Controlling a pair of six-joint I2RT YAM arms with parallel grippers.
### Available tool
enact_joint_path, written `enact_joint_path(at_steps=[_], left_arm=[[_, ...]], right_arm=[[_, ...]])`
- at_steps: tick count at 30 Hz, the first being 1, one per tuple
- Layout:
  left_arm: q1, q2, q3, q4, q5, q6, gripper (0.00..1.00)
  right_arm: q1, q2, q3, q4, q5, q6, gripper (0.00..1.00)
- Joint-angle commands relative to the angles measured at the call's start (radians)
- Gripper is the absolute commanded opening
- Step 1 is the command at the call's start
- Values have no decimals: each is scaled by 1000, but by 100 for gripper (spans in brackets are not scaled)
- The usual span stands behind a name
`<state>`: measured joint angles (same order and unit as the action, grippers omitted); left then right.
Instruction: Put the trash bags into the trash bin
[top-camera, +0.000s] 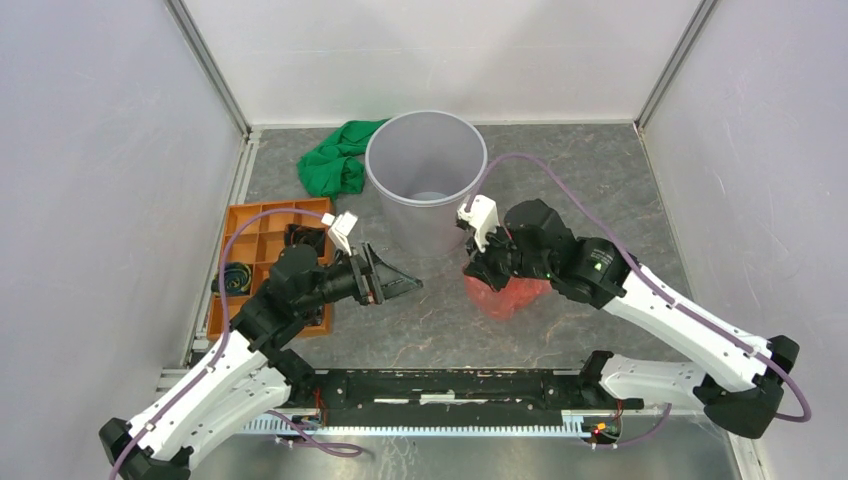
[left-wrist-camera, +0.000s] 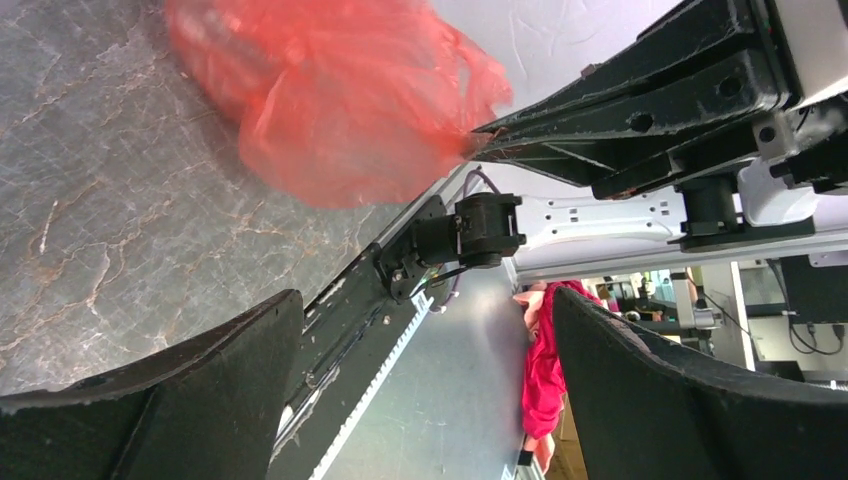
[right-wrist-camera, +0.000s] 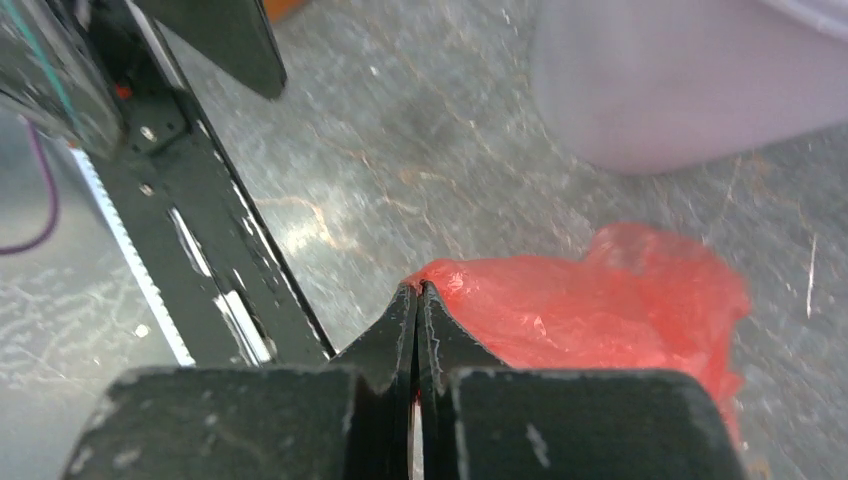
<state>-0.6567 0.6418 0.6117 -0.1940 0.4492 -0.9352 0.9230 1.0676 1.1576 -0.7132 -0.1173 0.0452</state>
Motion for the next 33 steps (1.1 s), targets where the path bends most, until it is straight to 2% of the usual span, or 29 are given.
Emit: enact_joint_path(at_steps=[1, 7, 10, 15, 20, 21, 23, 29, 31, 33], left_arm=[[-1, -47, -20, 54, -2, -71, 100], [-1, -87, -77, 123, 13, -103, 100], [-1, -58, -91, 129, 21, -75, 100], [-22, 32, -133, 223, 42, -72, 100], [-71, 106, -124, 227, 2, -30, 99], [-73, 121, -113, 208, -11, -8, 95], [-74, 154, -62, 107, -69, 51, 80], [-72, 246, 111, -119, -249, 252, 39], [-72, 260, 152, -161, -253, 317, 26], [-72, 252, 170, -171, -223, 367, 19]], right_arm=[[0, -5, 93, 177, -103, 33, 1], [0, -20, -47, 358, -121, 136, 1], [0, -15, -95, 420, -118, 188, 4], [0, -5, -100, 494, -87, 234, 6], [0, 2, -56, 508, -64, 271, 6], [0, 2, -52, 517, -86, 276, 6], [0, 1, -33, 510, -120, 266, 6], [-1, -53, -45, 434, -34, 200, 12], [-1, -59, -42, 398, -56, 177, 13], [1, -71, -52, 376, -69, 143, 16]])
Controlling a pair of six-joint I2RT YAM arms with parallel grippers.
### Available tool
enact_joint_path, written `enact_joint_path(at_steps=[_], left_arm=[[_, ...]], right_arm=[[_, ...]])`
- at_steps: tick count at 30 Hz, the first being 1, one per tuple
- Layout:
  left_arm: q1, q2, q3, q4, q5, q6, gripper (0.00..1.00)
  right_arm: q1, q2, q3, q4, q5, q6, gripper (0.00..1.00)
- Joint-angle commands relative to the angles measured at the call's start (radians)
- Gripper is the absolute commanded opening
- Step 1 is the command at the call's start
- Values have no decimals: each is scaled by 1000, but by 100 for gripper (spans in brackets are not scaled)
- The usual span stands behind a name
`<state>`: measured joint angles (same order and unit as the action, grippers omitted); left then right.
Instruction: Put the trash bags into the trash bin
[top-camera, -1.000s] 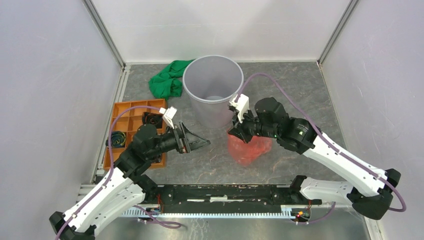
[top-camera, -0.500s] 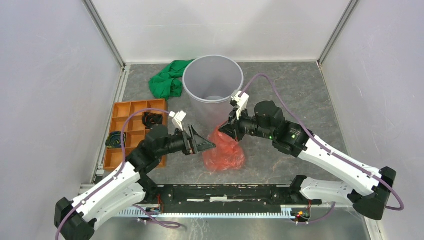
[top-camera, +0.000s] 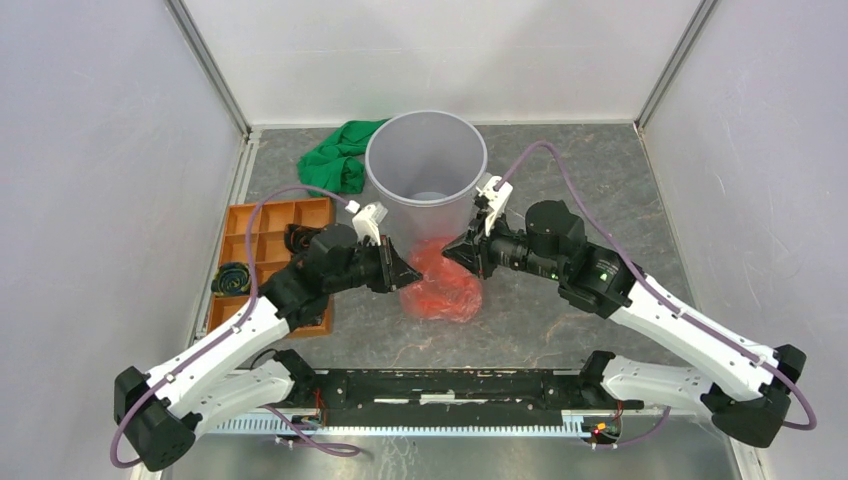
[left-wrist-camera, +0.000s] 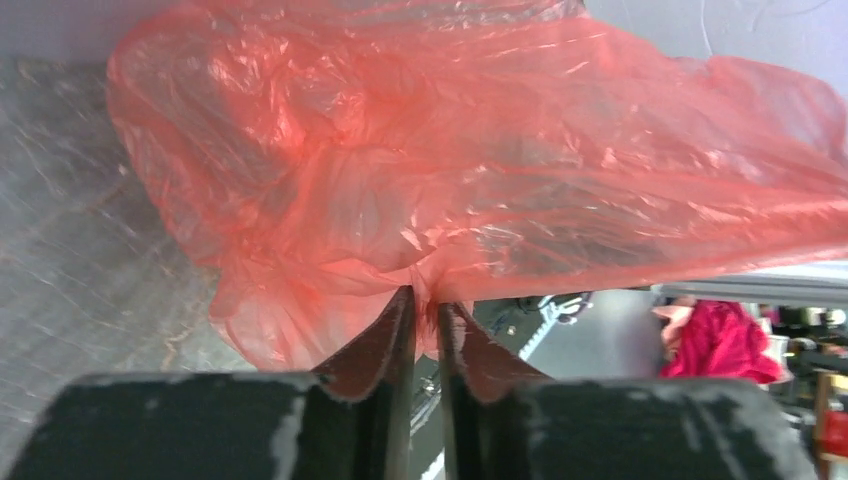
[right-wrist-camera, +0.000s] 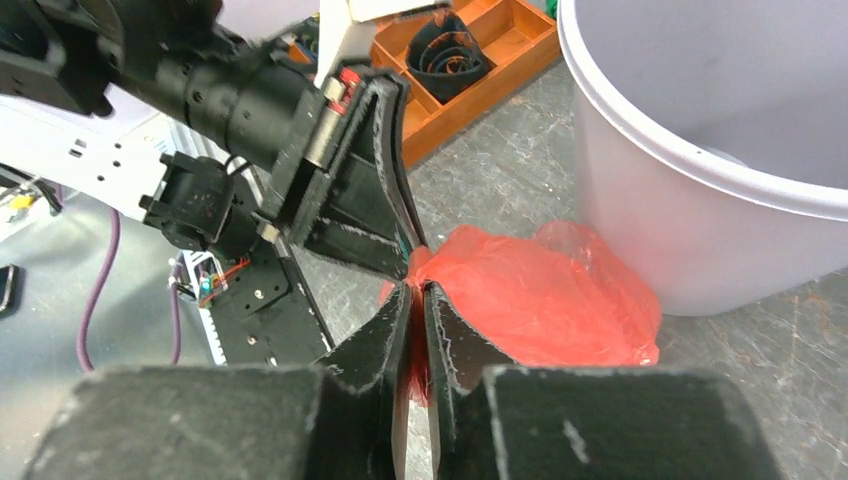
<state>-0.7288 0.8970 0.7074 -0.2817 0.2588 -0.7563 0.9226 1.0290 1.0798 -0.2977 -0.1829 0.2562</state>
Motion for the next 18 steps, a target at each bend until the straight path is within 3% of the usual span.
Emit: enact_joint_path(at_steps=[1, 2, 3, 7, 10, 14, 18], left_arm=[[0, -10, 81, -83, -1, 211, 12], [0, -17, 91, -89, 25, 231, 4], [0, -23, 101, -98, 50, 250, 2], [0, -43, 147, -127, 141, 303, 2], [0, -40, 186, -165, 229, 343, 2], [0, -37, 208, -203, 298, 375, 2], [0, -24, 214, -207, 355, 385, 2]], right_arm=[[1, -39, 23, -54, 10, -87, 17], [2, -51, 20, -68, 41, -108, 19], [0, -62, 17, -83, 79, -132, 20], [0, -111, -9, -107, 209, -228, 32], [-1, -167, -86, -62, 344, -280, 48], [-40, -255, -208, 64, 204, -308, 80], [-94, -325, -320, 165, 141, -304, 93]])
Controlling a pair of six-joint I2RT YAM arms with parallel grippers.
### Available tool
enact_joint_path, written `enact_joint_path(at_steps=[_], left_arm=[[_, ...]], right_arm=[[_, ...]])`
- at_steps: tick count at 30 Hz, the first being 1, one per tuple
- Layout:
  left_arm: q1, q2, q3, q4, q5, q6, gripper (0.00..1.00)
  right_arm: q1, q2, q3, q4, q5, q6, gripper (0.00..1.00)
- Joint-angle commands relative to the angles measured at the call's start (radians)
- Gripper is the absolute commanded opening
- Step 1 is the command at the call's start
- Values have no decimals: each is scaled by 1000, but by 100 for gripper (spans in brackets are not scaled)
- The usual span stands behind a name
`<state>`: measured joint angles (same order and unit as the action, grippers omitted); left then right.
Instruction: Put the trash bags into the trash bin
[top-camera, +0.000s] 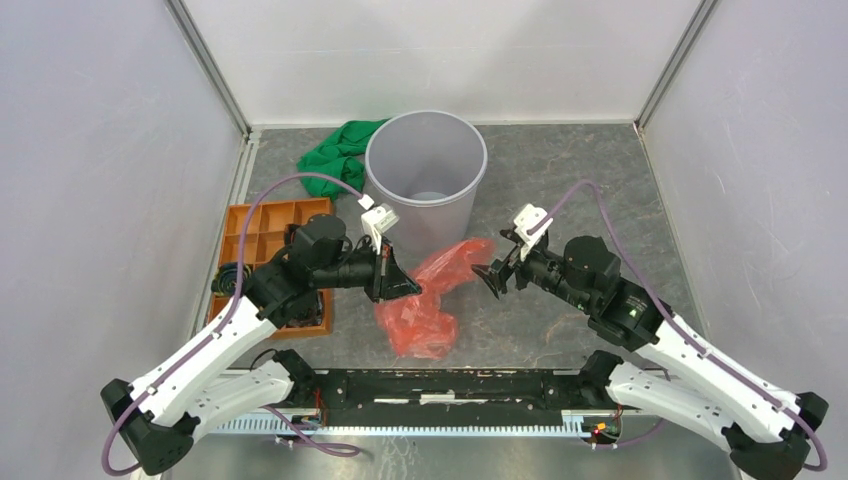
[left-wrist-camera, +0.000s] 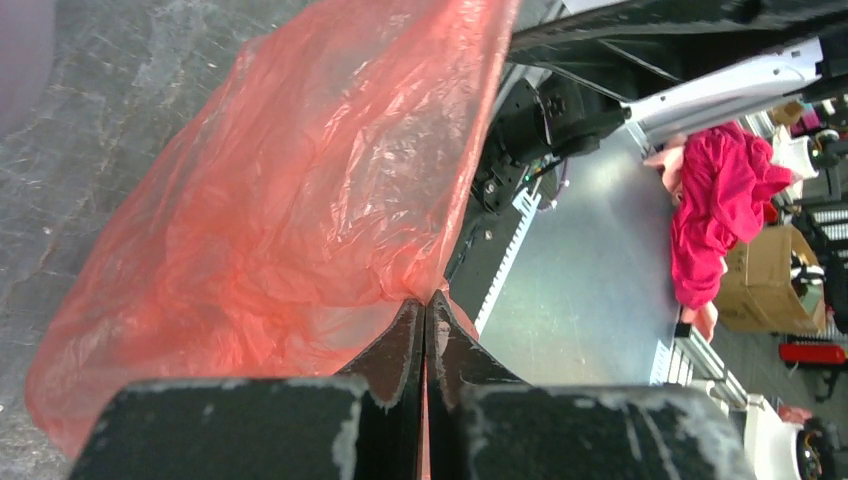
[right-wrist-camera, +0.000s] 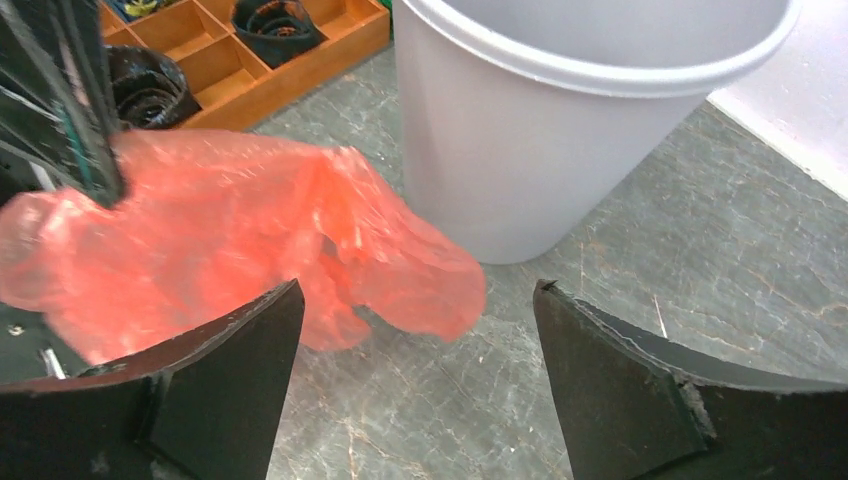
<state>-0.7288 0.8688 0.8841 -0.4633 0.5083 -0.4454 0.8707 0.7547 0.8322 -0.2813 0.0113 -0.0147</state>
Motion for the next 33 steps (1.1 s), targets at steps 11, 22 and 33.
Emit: enact_joint_path(at_steps=[11, 22, 33], left_arm=[[0, 1, 39, -20, 175, 94, 2], [0, 29, 59, 17, 290, 133, 2], [1, 41, 70, -39, 139, 186, 2]], right_arm=[[-354, -129, -336, 479, -528, 132, 94], [-442, 35, -462, 963, -958, 310, 96], [-443, 116, -493, 1119, -991, 485, 26]])
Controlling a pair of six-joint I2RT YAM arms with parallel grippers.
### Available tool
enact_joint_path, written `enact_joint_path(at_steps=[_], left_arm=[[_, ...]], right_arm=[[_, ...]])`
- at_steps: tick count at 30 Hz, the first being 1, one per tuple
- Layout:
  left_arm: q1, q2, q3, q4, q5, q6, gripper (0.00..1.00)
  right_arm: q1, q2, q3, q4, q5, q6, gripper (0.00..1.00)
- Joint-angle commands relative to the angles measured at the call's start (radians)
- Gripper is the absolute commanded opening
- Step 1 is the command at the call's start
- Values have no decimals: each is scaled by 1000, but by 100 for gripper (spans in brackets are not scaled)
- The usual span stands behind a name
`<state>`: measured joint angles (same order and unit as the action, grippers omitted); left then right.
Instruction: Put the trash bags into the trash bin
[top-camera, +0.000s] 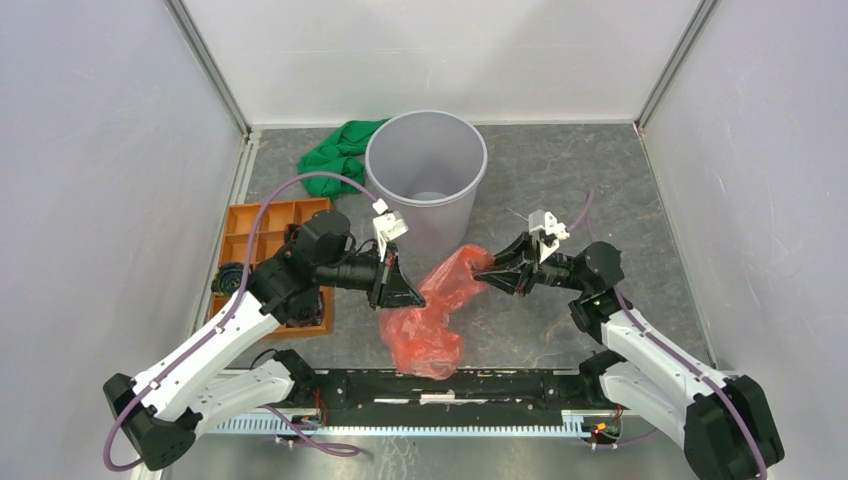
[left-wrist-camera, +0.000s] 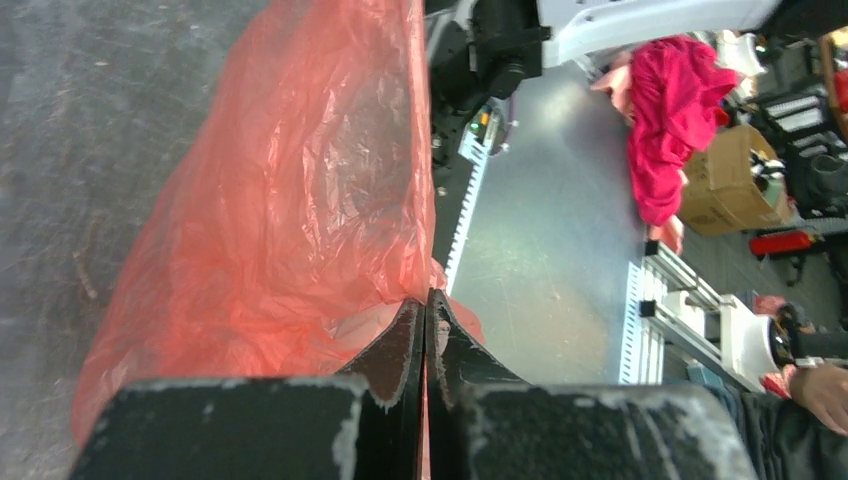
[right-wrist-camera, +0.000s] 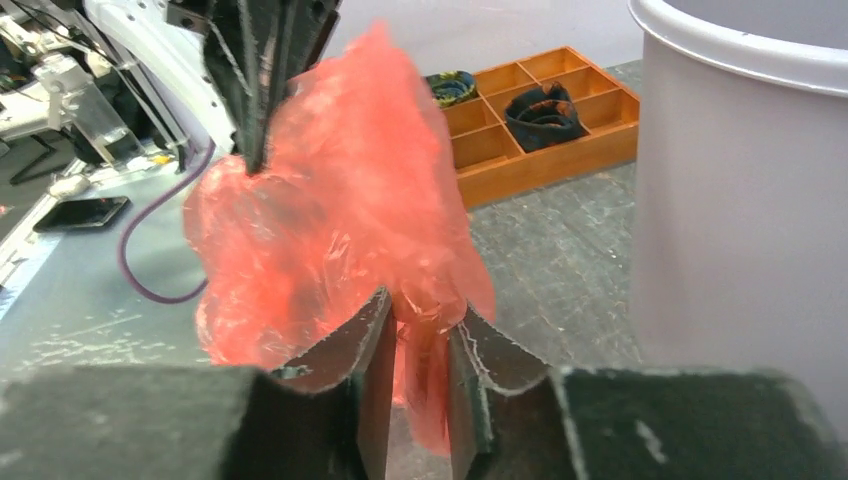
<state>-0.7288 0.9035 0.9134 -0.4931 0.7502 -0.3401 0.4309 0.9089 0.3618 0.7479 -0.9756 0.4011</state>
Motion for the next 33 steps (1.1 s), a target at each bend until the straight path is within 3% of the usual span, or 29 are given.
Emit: enact_joint_path(at_steps=[1, 3, 5, 9, 11, 13, 17, 21, 24, 33], left_arm=[[1, 23, 49, -36, -218, 66, 2], [5, 82, 82, -103, -469, 12, 2], [17, 158, 101, -142, -634, -41, 2], [38, 245, 69, -65, -701, -89, 2], [50, 285, 75, -41, -769, -88, 4], [61, 339, 108, -54, -828, -81, 18], [63, 333, 151, -57, -806, -52, 65], [62, 211, 127, -72, -762, -45, 88], [63, 97, 83, -92, -688, -62, 95], [63, -169, 3, -112, -507, -175, 100]], right_arm=[[-2, -54, -33, 91, 3, 97, 20], [-2, -87, -37, 2, 0, 124, 9], [-2, -137, -20, -147, 19, 92, 1], [-3, -228, 66, -520, 135, -47, 0], [-2, -234, 98, -580, 154, -39, 1], [-3, -224, 98, -554, 161, 15, 0], [-2, -173, 128, -544, 231, 70, 0], [-2, -130, 146, -515, 254, 83, 0], [-2, -113, 149, -516, 270, 91, 0], [-2, -87, 140, -450, 314, 168, 1]])
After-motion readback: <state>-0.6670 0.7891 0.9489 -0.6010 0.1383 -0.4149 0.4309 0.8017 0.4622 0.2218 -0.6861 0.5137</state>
